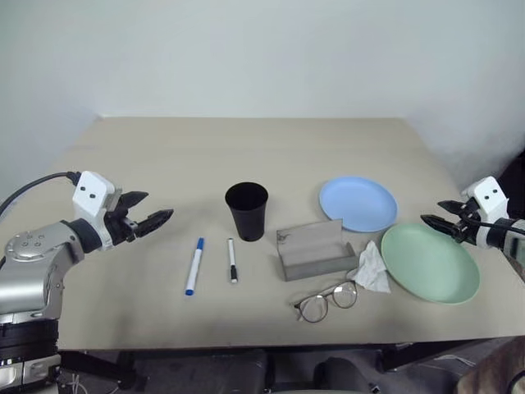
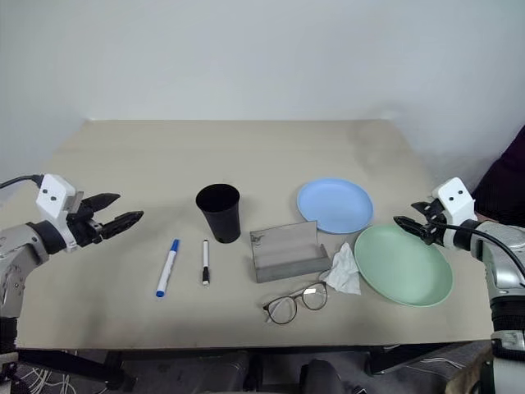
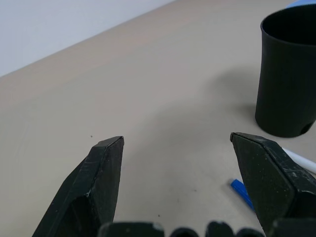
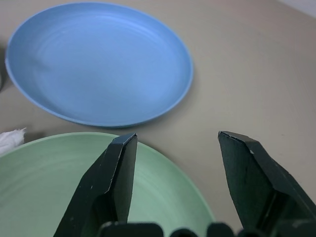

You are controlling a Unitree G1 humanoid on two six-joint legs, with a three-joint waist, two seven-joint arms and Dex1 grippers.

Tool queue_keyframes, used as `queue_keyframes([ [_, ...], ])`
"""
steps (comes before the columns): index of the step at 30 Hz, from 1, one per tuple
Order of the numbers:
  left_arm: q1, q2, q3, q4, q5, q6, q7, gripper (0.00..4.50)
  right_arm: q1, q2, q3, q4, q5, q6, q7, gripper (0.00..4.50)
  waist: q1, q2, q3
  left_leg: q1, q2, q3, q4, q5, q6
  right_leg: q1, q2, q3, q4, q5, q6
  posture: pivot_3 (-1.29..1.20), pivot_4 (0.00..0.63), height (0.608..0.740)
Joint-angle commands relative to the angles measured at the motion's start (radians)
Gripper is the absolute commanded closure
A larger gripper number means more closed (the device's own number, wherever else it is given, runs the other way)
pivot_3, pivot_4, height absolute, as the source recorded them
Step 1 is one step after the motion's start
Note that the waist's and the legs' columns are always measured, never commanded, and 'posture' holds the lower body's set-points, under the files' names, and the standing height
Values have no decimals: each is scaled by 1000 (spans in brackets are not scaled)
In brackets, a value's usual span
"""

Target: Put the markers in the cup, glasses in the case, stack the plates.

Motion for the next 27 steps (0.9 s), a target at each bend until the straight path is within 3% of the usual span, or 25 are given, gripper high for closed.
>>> queue_keyframes([
  [1,2,6,52,-47,-26,0,17,845,-51,-7,-7,22,-5,-25,2,1674,0,0,0,0,0,0,0,0,0,0,0,0,0,0,0,0,0,736],
  [6,6,-5,46,-42,-29,-16,23,845,-60,-29,-15,24,-1,-14,12,1674,1,0,0,0,0,0,0,0,0,0,0,-1,0,0,0,0,0,736],
  [18,-206,-72,-99,138,43,-125,21,845,-35,-119,-159,80,23,59,-76,1674,-1,2,-1,0,0,0,0,0,0,0,0,-1,0,1,0,0,0,736],
  [27,-269,-79,-114,216,37,-124,-22,845,0,-141,-165,159,-6,142,-156,1674,1,2,-1,0,0,1,2,0,0,0,0,0,0,1,0,0,0,736],
])
